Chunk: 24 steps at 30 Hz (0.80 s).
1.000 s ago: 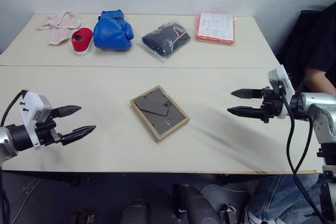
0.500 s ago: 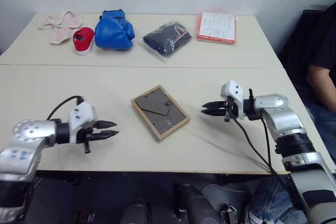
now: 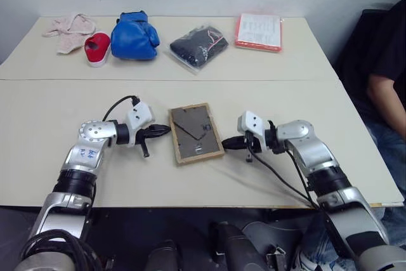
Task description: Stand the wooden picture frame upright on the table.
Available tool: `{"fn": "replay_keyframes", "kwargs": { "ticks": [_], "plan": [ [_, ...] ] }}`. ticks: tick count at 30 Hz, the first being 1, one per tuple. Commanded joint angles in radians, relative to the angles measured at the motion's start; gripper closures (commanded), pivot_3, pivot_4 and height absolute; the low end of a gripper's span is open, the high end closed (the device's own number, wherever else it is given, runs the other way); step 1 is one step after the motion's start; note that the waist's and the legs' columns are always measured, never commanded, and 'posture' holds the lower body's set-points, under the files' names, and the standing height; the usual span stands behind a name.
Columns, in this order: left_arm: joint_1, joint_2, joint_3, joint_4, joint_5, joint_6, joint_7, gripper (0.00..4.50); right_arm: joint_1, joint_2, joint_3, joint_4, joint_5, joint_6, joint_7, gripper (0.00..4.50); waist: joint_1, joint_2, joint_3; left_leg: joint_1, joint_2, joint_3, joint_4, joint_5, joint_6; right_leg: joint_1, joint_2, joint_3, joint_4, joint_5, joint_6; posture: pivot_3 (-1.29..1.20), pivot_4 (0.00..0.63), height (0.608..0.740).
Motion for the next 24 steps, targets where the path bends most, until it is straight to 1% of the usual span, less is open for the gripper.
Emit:
{"fn": "replay_keyframes", "kwargs": {
  "ticks": [1,3,4,6,7,8,12,15,16,17,18,19,21,24],
  "plan": [
    [0.002,0.014,0.029,-0.018,-0.050,0.065,-0.053,4.47,0.029,-0.022,-0.024,-0.143,0.042,0.081,-0.012,4.50,-0.001,0.000,0.000,0.000,0.000,0.000,0.001,0.000,0.000,0.000,0.000,0.000,0.000,0.000,0.000,0.00,0.150,0.740],
    [0.034,0.050,0.028,-0.049,-0.070,0.132,-0.108,4.47,0.036,-0.035,-0.027,-0.153,0.031,0.085,-0.029,4.50,-0.005,0.000,0.000,0.000,0.000,0.000,0.002,0.000,0.000,0.000,0.000,0.001,0.000,0.000,0.000,0.00,0.150,0.740],
    [0.045,0.069,0.032,-0.058,-0.084,0.183,-0.128,4.29,0.037,-0.048,-0.023,-0.153,0.020,0.071,-0.028,4.50,-0.006,0.000,0.000,0.001,0.000,0.001,0.002,0.000,0.000,0.000,0.000,0.001,0.001,0.000,0.000,0.00,0.150,0.740],
    [0.053,0.110,0.041,-0.079,-0.136,0.372,-0.170,3.84,0.031,-0.072,-0.010,-0.138,-0.009,0.024,-0.028,4.50,-0.003,0.000,0.000,0.001,0.000,0.000,0.002,0.000,0.000,0.000,0.000,0.001,0.001,0.000,-0.001,0.00,0.150,0.740],
    [0.046,0.128,0.045,-0.089,-0.173,0.514,-0.177,3.59,0.023,-0.083,0.000,-0.125,-0.028,-0.009,-0.029,4.50,-0.002,0.000,0.000,0.001,0.000,0.000,0.002,0.000,0.000,0.000,0.000,0.001,0.001,0.000,-0.001,0.00,0.150,0.740],
    [0.037,0.141,0.045,-0.097,-0.202,0.634,-0.181,3.24,0.015,-0.091,0.008,-0.113,-0.044,-0.034,-0.030,4.50,-0.003,-0.001,0.000,0.001,-0.001,0.000,0.002,-0.001,0.001,0.000,0.000,0.001,0.000,0.000,-0.001,0.00,0.150,0.740],
    [0.021,0.164,0.017,-0.150,-0.253,0.900,-0.170,1.99,-0.021,-0.114,0.054,-0.058,-0.112,-0.147,-0.009,4.50,-0.001,-0.001,0.000,0.001,-0.001,0.000,0.002,-0.004,0.007,0.001,0.000,0.001,0.000,0.000,-0.001,0.00,0.150,0.740],
    [-0.022,0.139,0.021,-0.147,-0.314,1.102,-0.153,1.16,-0.049,-0.099,0.069,0.000,-0.139,-0.202,-0.015,4.50,0.000,-0.001,-0.001,0.001,-0.001,-0.001,0.002,-0.004,0.006,0.001,0.000,0.001,0.000,0.000,-0.001,0.00,0.150,0.740],
    [-0.035,0.124,0.026,-0.133,-0.331,1.152,-0.145,0.74,-0.058,-0.095,0.077,0.019,-0.153,-0.228,-0.019,4.50,0.000,-0.001,-0.001,0.001,-0.001,-0.001,0.003,-0.003,0.005,0.001,0.000,0.001,0.000,0.000,-0.001,0.00,0.150,0.740],
    [-0.041,0.099,0.026,-0.120,-0.332,1.178,-0.119,0.51,-0.066,-0.090,0.088,0.036,-0.173,-0.256,-0.028,4.50,0.000,-0.001,-0.001,0.002,-0.001,0.000,0.003,-0.001,0.001,0.002,0.000,0.001,0.000,0.000,-0.001,0.00,0.150,0.740],
    [-0.044,0.070,0.016,-0.104,-0.323,1.204,-0.084,0.19,-0.074,-0.082,0.096,0.049,-0.187,-0.277,-0.035,4.50,0.001,-0.001,-0.001,0.002,-0.001,-0.001,0.003,-0.001,0.001,0.002,0.000,0.001,0.000,0.000,-0.001,0.00,0.150,0.740],
    [-0.032,0.051,-0.015,-0.105,-0.304,1.194,-0.068,0.02,-0.080,-0.075,0.103,0.061,-0.199,-0.293,-0.042,4.50,0.002,-0.001,-0.002,0.003,-0.001,-0.001,0.003,-0.001,0.001,0.003,0.000,0.001,0.000,0.000,-0.001,0.00,0.150,0.740],
    [-0.026,0.012,-0.042,-0.108,-0.294,1.200,-0.039,0.02,-0.091,-0.063,0.111,0.079,-0.214,-0.313,-0.051,4.50,0.005,0.002,-0.013,0.005,-0.001,-0.001,0.003,-0.001,0.001,0.004,0.000,0.001,0.000,0.000,-0.001,0.00,0.150,0.740],
    [-0.050,-0.058,-0.037,-0.108,-0.316,1.253,0.003,0.02,-0.105,-0.047,0.116,0.097,-0.230,-0.327,-0.061,4.50,0.012,0.005,-0.016,0.008,-0.001,-0.002,0.003,-0.001,0.001,0.008,0.000,0.000,-0.002,0.000,-0.001,0.00,0.150,0.740]
  ]
}}
